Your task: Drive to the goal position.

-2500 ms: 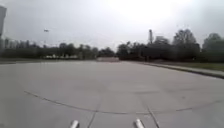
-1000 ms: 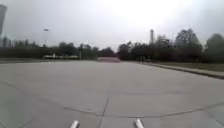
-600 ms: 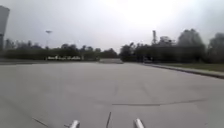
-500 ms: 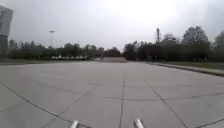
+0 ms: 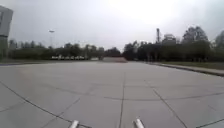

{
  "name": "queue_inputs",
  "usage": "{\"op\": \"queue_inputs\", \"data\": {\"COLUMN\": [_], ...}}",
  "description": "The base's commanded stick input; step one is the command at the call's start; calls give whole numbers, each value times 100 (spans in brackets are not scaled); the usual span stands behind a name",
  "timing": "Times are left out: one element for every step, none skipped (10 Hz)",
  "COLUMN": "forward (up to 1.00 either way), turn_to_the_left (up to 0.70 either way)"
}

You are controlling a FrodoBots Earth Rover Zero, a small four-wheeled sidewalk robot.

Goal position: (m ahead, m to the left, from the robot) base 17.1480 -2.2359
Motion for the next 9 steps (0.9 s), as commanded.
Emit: {"op": "queue_inputs", "data": {"forward": [100,100,100,100,100,100,100,100,100], "turn_to_the_left": [0,0,0,0,-10,-29,-40,-40,-40]}}
